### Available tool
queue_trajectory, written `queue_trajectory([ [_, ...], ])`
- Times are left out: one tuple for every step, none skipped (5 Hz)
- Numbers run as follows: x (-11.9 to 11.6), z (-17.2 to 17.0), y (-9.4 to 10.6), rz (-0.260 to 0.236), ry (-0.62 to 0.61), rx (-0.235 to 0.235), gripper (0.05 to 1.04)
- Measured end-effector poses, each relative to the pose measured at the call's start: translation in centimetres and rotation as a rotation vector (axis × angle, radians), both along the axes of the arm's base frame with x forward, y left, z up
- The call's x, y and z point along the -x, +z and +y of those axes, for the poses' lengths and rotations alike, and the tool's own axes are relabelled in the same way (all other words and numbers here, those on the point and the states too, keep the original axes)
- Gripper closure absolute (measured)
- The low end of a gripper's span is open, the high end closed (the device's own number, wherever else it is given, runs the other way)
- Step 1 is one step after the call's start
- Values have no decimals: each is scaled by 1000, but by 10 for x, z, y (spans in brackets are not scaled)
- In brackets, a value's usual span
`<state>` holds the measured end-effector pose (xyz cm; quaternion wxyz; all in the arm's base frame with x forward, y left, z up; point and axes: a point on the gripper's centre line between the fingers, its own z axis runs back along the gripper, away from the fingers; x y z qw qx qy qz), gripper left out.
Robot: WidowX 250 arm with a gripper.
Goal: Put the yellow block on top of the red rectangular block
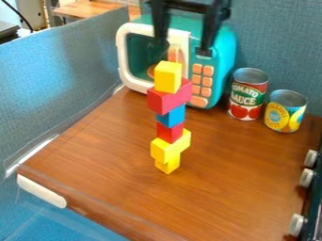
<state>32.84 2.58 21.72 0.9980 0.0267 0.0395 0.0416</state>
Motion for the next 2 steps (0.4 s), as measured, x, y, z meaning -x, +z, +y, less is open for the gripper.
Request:
queue_trajectory([
  [-3, -25, -4, -11, -93, 1, 82],
  [1, -54, -24, 12, -177, 8, 82],
])
